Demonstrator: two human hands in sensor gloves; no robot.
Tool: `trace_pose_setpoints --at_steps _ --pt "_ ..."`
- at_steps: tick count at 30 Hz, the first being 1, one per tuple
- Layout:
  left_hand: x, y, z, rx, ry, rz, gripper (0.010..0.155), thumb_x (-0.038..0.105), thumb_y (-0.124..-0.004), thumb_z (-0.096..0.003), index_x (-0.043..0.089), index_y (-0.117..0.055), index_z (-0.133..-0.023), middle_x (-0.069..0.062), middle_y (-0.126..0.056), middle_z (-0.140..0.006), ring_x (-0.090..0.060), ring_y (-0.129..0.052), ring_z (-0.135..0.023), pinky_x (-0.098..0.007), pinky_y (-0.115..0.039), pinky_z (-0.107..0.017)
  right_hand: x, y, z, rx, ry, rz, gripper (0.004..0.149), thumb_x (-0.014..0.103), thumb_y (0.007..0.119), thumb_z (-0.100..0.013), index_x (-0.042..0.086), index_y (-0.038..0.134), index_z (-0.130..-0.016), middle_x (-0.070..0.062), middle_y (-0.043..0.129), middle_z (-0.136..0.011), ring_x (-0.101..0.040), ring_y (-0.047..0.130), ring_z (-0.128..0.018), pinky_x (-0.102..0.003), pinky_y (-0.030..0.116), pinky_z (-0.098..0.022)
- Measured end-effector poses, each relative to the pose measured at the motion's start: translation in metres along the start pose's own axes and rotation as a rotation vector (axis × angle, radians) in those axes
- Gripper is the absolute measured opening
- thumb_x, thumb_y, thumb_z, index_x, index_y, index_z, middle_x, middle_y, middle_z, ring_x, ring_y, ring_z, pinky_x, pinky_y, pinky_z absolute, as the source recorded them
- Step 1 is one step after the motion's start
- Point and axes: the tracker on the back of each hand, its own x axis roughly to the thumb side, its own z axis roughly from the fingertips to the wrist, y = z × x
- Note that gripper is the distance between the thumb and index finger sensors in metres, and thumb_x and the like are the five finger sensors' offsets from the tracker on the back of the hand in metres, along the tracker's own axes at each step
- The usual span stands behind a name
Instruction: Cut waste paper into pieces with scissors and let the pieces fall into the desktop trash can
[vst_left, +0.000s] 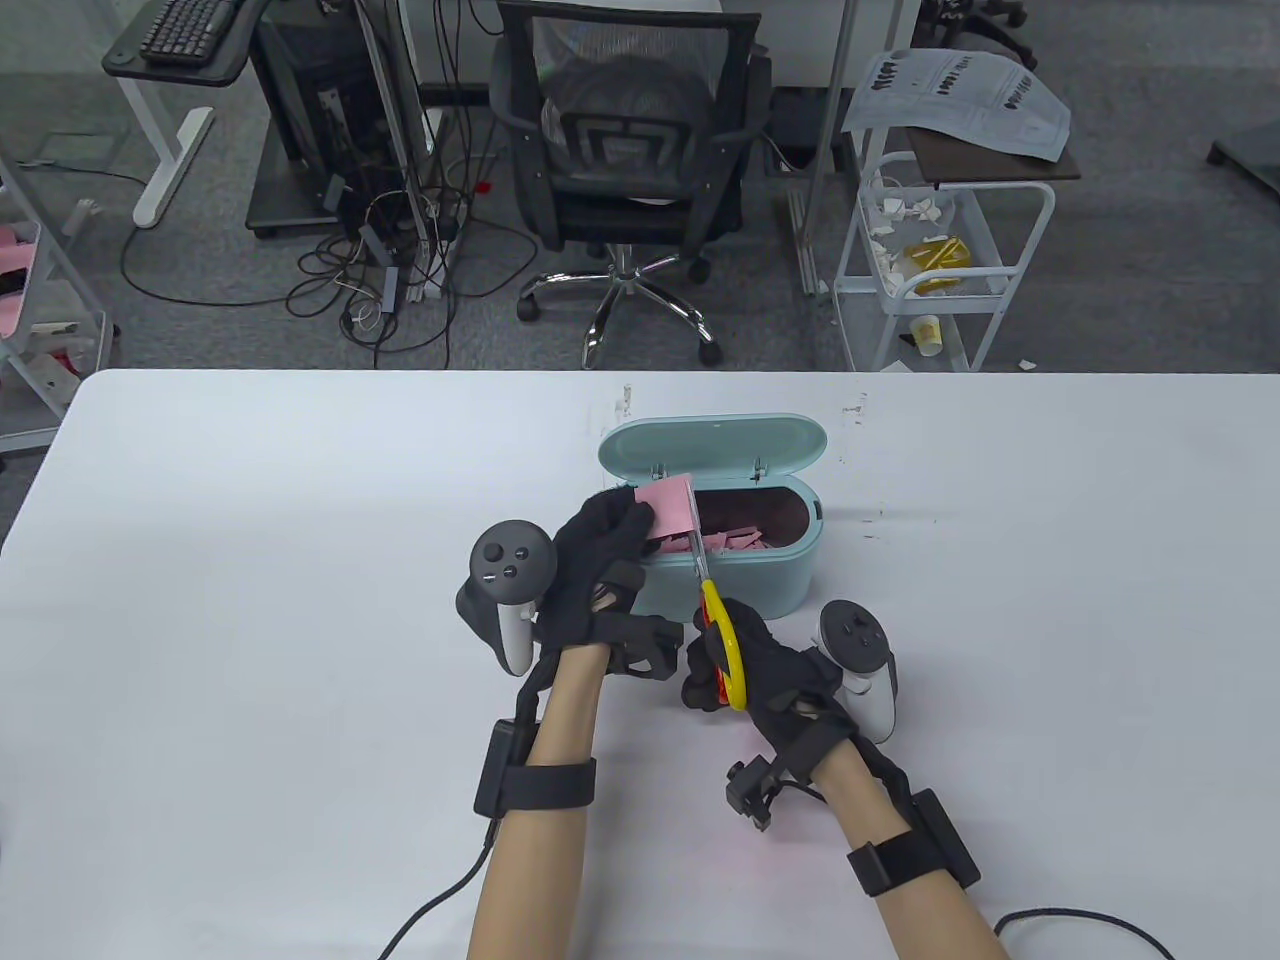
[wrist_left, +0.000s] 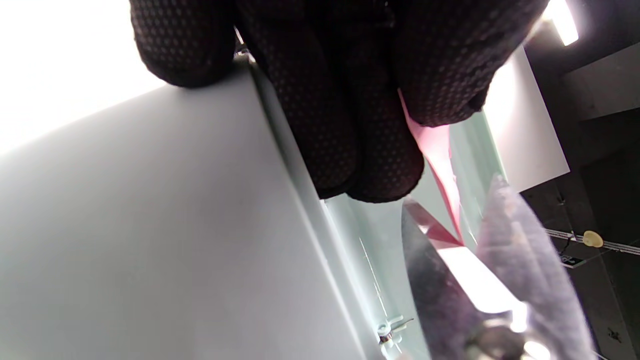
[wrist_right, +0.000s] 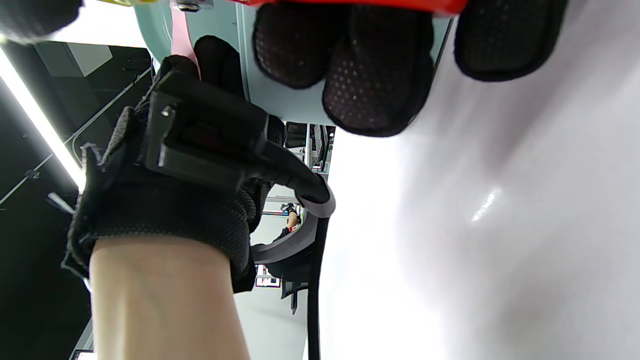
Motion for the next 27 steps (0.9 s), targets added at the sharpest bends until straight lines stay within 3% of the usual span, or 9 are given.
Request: trace_pose_setpoints --at_steps 7,17,22,27 --pt "-0.0002 -0.0001 -0.0001 0.001 0.000 0.001 0.036 0.045 -0.086 -0.0467 0.032 -0.092 -0.079 0.011 -0.112 -0.062 -0.007 -0.113 -0.054 -0.041 -0.081 -0.055 0.0013 0.0001 -0.0031 -0.025 0.004 0.001 0.088 0.073 0.060 -0.040 0.012 0.032 -0.097 0.003 0.076 -0.077 -0.027 0.093 -0.053 -0.063 0.069 -0.054" --pt "-0.0002 -0.0004 -0.0003 -0.003 -0.003 0.001 0.036 0.044 -0.085 -0.0472 0.031 -0.092 -0.080 0.010 -0.112 -0.062 -0.008 -0.113 -0.054 -0.042 -0.081 -0.055 0.0015 -0.0048 -0.0023 -0.071 -0.012 0.004 0.077 0.061 0.066 -0.040 0.009 0.043 -0.093 0.008 0.085 -0.065 -0.019 0.099 -0.036 -0.058 0.076 -0.051" --pt "-0.0002 0.0000 -0.0006 -0.015 -0.005 0.010 0.036 0.043 -0.084 -0.0480 0.030 -0.092 -0.081 0.009 -0.112 -0.063 -0.009 -0.113 -0.055 -0.042 -0.081 -0.056 0.0018 -0.0049 -0.0029 -0.103 -0.020 0.008 0.078 0.063 0.068 -0.039 0.010 0.045 -0.092 0.008 0.086 -0.064 -0.019 0.100 -0.034 -0.057 0.077 -0.050" --pt "-0.0001 0.0004 -0.0010 -0.022 -0.007 0.009 0.036 0.043 -0.084 -0.0478 0.030 -0.092 -0.080 0.009 -0.113 -0.063 -0.009 -0.113 -0.055 -0.043 -0.081 -0.056 0.0069 -0.0058 -0.0071 -0.088 -0.015 0.024 0.081 0.067 0.065 -0.040 0.013 0.041 -0.095 0.006 0.083 -0.069 -0.022 0.097 -0.043 -0.060 0.071 -0.054"
